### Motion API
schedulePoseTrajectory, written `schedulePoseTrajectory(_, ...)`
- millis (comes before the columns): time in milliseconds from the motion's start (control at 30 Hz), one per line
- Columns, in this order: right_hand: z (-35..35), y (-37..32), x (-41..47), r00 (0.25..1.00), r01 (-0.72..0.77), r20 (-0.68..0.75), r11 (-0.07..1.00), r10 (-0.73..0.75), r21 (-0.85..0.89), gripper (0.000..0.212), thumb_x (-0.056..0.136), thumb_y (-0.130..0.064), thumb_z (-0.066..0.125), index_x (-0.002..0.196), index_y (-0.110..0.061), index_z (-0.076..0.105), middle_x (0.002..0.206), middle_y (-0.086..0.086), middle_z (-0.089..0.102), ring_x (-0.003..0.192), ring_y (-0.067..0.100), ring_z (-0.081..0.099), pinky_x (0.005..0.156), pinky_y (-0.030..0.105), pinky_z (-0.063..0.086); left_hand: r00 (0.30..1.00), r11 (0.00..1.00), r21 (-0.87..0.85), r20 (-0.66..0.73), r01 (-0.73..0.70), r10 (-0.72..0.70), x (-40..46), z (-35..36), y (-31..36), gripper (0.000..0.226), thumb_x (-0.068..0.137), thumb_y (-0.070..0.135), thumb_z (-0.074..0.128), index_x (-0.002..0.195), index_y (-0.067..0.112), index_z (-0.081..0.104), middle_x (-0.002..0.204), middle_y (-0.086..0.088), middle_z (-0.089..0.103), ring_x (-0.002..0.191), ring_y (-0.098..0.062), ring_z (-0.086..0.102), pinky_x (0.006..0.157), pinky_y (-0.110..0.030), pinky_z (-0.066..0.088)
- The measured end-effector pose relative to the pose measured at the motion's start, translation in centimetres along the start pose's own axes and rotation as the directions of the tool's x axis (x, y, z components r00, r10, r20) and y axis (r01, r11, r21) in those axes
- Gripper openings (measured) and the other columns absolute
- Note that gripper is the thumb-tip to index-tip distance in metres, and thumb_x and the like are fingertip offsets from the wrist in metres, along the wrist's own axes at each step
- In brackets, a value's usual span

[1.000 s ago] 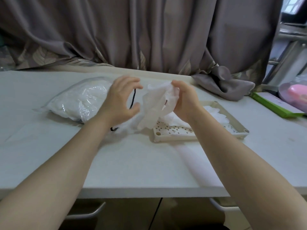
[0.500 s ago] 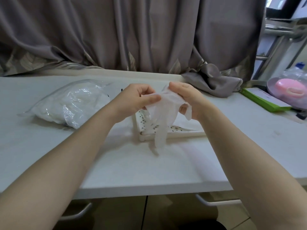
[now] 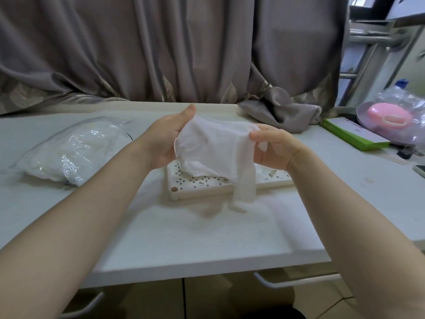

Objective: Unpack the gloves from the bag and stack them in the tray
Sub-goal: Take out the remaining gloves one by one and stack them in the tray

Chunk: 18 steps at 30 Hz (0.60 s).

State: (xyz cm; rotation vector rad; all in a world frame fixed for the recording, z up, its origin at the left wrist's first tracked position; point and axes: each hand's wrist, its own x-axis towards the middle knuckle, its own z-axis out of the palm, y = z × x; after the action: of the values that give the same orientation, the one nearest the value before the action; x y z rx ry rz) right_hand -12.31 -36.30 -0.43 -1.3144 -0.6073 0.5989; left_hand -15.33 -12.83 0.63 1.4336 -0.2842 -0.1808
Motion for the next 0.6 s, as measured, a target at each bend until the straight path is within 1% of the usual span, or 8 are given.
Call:
schedulePoseTrajectory(67, -0.2, -0.3, -0.7, 1.000, 0.021, -0.019, 1.000, -0.020, 0.017, 0.035, 0.055, -0.027, 0.085, 0.086, -0.014, 0.074, 0.077, -0.001, 0.071, 0.069, 0.012, 0.068, 0.063, 0.023, 0.055, 0.997, 0.997, 0.076, 0.073, 0.013, -0.019, 0.5, 0.2, 0.0, 0.038, 0.079, 0.043, 0.051, 0.086, 0.008, 0.062, 0.081, -0.006, 0.065, 0.069, -0.017, 0.064, 0.064, -0.026, 0.054)
schedulePoseTrajectory(167, -0.8, -0.7, -1.2, 0.979, -0.025, -0.202, 0.997, 0.010, -0.069, 0.016, 0.078, -0.015, 0.063, 0.091, -0.008, 0.067, 0.070, -0.001, 0.069, 0.059, 0.010, 0.066, 0.056, 0.020, 0.053, 0.986, 0.995, 0.093, 0.158, 0.031, -0.046, 1.3, 0.5, -0.1, 0.016, 0.076, 0.026, 0.057, 0.086, 0.014, 0.057, 0.072, 0.002, 0.064, 0.060, -0.009, 0.061, 0.058, -0.020, 0.052)
schedulePoseTrajectory(233, -2.0, -0.8, -1.6, 0.952, -0.143, -0.294, 0.971, 0.081, -0.194, 0.016, 0.086, -0.022, 0.059, 0.094, -0.008, 0.063, 0.075, 0.001, 0.066, 0.062, 0.011, 0.063, 0.059, 0.023, 0.053, 0.990, 0.992, 0.107, 0.120, 0.061, -0.073, 2.2, 0.6, -0.2, 0.011, 0.082, 0.017, 0.057, 0.092, 0.013, 0.058, 0.076, 0.001, 0.066, 0.063, -0.009, 0.063, 0.060, -0.019, 0.053)
schedulePoseTrajectory(300, -3.4, -1.0, -1.8, 0.921, -0.268, -0.369, 0.895, 0.129, -0.356, 0.021, 0.083, -0.033, 0.063, 0.086, -0.013, 0.062, 0.070, -0.003, 0.059, 0.057, 0.009, 0.056, 0.056, 0.020, 0.046, 0.990, 0.981, 0.159, 0.076, 0.107, -0.120, 3.3, 0.5, -0.3, 0.013, 0.088, 0.010, 0.054, 0.100, 0.008, 0.060, 0.087, -0.004, 0.067, 0.071, -0.012, 0.066, 0.065, -0.021, 0.055)
schedulePoseTrajectory(367, -4.7, -1.4, -1.8, 0.893, -0.349, -0.427, 0.819, 0.144, -0.455, 0.020, 0.085, -0.032, 0.063, 0.076, -0.014, 0.061, 0.062, -0.004, 0.053, 0.050, 0.008, 0.047, 0.049, 0.018, 0.038, 0.983, 0.954, 0.258, 0.059, 0.151, -0.172, 4.5, 0.2, -0.4, 0.019, 0.089, 0.009, 0.055, 0.106, 0.002, 0.062, 0.094, -0.008, 0.069, 0.077, -0.015, 0.068, 0.068, -0.022, 0.057)
schedulePoseTrajectory(433, -5.9, -1.6, -1.2, 0.878, -0.359, -0.460, 0.815, 0.130, -0.455, 0.018, 0.087, -0.025, 0.063, 0.079, -0.010, 0.060, 0.064, 0.002, 0.050, 0.050, 0.011, 0.043, 0.048, 0.022, 0.035, 0.977, 0.902, 0.393, 0.036, 0.179, -0.210, 5.7, 0.1, -0.5, 0.019, 0.087, 0.010, 0.060, 0.103, 0.001, 0.065, 0.092, -0.007, 0.071, 0.077, -0.013, 0.069, 0.065, -0.020, 0.055)
schedulePoseTrajectory(500, -7.0, -2.2, -0.2, 0.856, -0.330, -0.517, 0.774, 0.003, -0.541, 0.018, 0.087, -0.020, 0.065, 0.074, -0.011, 0.058, 0.062, 0.001, 0.051, 0.052, 0.012, 0.044, 0.051, 0.024, 0.036, 0.981, 0.848, 0.501, -0.011, 0.174, -0.194, 7.2, 0.2, -0.3, 0.022, 0.084, 0.011, 0.066, 0.104, 0.000, 0.066, 0.093, -0.007, 0.071, 0.075, -0.008, 0.069, 0.065, -0.017, 0.053)
schedulePoseTrajectory(600, -7.7, -3.5, 1.6, 0.752, -0.213, -0.563, 0.681, -0.343, -0.700, 0.013, 0.087, -0.016, 0.064, 0.077, -0.010, 0.060, 0.063, -0.003, 0.051, 0.059, 0.009, 0.046, 0.059, 0.021, 0.040, 0.996, 0.778, 0.626, -0.089, 0.050, 0.008, 9.5, 0.6, 0.3, 0.022, 0.081, 0.016, 0.071, 0.099, 0.004, 0.068, 0.090, -0.008, 0.067, 0.076, -0.012, 0.062, 0.070, -0.019, 0.050)
